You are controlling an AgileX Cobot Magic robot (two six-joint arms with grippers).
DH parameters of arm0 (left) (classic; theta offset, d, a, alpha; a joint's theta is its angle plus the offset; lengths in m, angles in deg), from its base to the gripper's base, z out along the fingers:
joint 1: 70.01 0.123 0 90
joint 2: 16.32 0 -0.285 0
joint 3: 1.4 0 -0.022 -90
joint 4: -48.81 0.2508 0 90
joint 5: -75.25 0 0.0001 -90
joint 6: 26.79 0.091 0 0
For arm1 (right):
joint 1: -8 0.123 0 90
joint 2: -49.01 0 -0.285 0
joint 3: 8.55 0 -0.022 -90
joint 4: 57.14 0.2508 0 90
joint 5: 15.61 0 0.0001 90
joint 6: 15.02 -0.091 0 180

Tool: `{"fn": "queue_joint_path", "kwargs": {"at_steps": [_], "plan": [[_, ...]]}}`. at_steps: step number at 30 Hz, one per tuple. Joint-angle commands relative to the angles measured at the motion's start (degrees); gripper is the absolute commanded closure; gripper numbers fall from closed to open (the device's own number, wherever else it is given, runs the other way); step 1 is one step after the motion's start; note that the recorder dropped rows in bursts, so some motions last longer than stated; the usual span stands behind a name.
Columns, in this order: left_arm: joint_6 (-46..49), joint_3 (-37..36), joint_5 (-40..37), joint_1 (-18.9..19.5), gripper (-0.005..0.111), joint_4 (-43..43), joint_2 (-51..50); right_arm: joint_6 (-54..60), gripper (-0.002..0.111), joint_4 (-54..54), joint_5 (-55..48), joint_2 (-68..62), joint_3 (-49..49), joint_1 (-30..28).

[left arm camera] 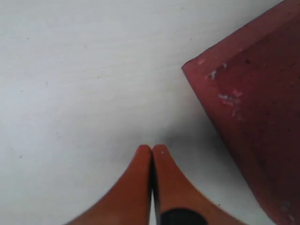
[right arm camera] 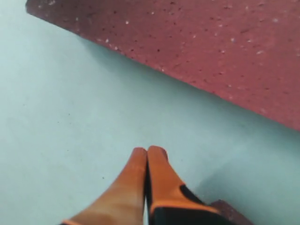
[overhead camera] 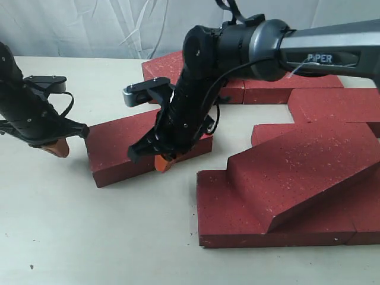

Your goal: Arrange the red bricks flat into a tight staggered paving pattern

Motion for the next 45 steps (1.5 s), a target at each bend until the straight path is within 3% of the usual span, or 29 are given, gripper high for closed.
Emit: {"fn": "queue_joint_path", "kwargs": {"at_steps": [1,11,20,31,45], "plan": [[5.28,2.93,-0.49,0.07,0.107,-4.70,-2.86,0.57,0.109,2.74,3.03,-2.81,0.52,0.32],[10.30,7.12,9.35,0.07,0.107,-10.08,-9.22,-1.47,0.109,2.27,16.94,-7.35,4.08,0.32],[10.19,13.44,5.94,0.17,0.107,-10.30,-9.34,-1.97,0.109,2.27,25.34,-7.94,4.08,0.32],[10.19,13.56,14.08,0.17,0.107,-11.35,-9.34,-3.30,0.109,2.62,32.06,-9.93,4.08,0.32],[10.19,13.56,13.56,0.17,0.107,-11.13,-9.34,-4.36,0.109,2.41,31.91,-9.55,4.08,0.22]]}}
